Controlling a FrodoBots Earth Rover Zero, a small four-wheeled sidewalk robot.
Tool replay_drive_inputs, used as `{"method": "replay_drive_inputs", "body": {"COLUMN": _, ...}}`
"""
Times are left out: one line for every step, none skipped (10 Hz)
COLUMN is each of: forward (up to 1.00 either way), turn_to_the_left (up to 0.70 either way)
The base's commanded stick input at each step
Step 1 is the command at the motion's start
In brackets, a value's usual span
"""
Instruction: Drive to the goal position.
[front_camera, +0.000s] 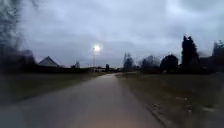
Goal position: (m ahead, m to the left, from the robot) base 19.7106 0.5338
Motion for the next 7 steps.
{"method": "replay_drive_inputs", "body": {"forward": 1.00, "turn_to_the_left": 0.04}}
{"method": "replay_drive_inputs", "body": {"forward": 1.00, "turn_to_the_left": 0.04}}
{"method": "replay_drive_inputs", "body": {"forward": 1.00, "turn_to_the_left": 0.04}}
{"method": "replay_drive_inputs", "body": {"forward": 1.00, "turn_to_the_left": 0.04}}
{"method": "replay_drive_inputs", "body": {"forward": 1.00, "turn_to_the_left": 0.04}}
{"method": "replay_drive_inputs", "body": {"forward": 1.00, "turn_to_the_left": 0.04}}
{"method": "replay_drive_inputs", "body": {"forward": 1.00, "turn_to_the_left": 0.04}}
